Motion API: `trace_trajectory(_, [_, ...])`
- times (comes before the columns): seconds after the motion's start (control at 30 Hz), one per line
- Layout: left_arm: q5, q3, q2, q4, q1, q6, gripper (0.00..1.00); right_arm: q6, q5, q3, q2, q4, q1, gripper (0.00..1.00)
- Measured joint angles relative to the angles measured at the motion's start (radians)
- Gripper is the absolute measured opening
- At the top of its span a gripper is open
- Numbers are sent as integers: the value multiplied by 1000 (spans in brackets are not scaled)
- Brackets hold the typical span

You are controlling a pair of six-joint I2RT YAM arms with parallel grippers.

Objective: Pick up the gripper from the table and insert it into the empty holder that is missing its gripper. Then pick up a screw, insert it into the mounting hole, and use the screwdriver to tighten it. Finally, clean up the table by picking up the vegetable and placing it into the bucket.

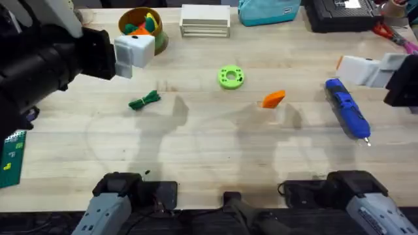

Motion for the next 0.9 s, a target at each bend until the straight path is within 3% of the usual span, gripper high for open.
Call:
trace_trajectory(0.23, [14, 0, 0, -5, 0, 0, 985, 0, 0, 0, 0, 0, 0, 991])
trace_trajectory(0.4, [19, 0, 0, -103, 0, 0, 985, 0, 0, 0, 0, 0, 0, 991])
trace_trajectory(0.6, [29, -2, 0, -101, 0, 0, 985, 0, 0, 0, 0, 0, 0, 991])
trace_trajectory(0.7, [45, -37, -13, 1, 0, 0, 985, 0, 0, 0, 0, 0, 0, 991])
trace_trajectory(0.8, [66, -152, -81, 142, -3, 0, 985, 0, 0, 0, 0, 0, 0, 991])
trace_trajectory(0.83, [92, -316, -205, 283, -21, 0, 985, 0, 0, 0, 0, 0, 0, 991])
trace_trajectory(0.9, [110, -430, -307, 360, -39, -1, 985, 0, 0, 0, 0, 0, 0, 991])
